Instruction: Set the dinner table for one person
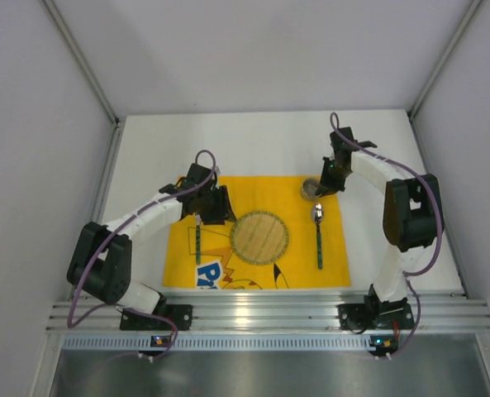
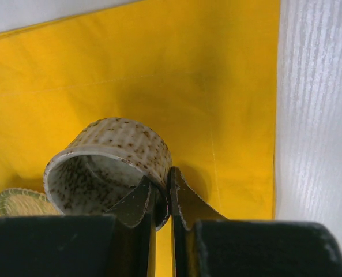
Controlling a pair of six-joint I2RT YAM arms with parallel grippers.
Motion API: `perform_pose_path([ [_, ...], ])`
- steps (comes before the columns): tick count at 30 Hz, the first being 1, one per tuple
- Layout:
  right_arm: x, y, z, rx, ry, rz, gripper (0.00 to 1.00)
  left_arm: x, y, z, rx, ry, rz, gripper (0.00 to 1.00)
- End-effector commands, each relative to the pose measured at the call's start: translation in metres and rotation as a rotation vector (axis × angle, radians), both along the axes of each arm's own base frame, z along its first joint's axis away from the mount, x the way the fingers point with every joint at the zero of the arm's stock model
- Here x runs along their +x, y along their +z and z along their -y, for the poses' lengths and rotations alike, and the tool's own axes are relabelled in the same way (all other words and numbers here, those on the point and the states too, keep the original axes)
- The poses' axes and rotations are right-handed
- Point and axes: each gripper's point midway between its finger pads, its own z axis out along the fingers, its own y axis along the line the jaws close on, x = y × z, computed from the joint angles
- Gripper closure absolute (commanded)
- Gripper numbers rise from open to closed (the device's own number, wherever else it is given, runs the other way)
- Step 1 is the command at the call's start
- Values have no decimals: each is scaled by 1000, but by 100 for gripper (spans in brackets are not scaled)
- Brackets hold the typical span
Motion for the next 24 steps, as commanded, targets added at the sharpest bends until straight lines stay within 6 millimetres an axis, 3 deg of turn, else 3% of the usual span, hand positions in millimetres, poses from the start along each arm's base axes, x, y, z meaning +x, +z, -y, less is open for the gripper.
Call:
perform_pose_path([
  [1, 19, 6, -12, 8, 24, 54, 100, -3, 12, -4, 3, 11, 37, 51],
  [6, 17, -2, -11, -30, 27, 36, 94, -3, 24, -11, 18, 34, 71, 51],
  [10, 16, 1, -13, -40, 44, 50, 74, 0, 34, -17, 41, 47, 106, 51],
  [17, 23, 27, -18, -20, 62, 117, 68, 12, 48, -20, 92, 32, 140, 49],
  [20, 27, 56, -20, -1, 65, 182, 68, 23, 61, -30, 163, 32, 180, 49],
  [23, 25, 113, -25, 42, 84, 310, 68, 41, 89, -48, 265, 64, 266, 49],
  [24, 22, 127, -26, 55, 93, 343, 68, 50, 110, -50, 277, 76, 322, 49],
])
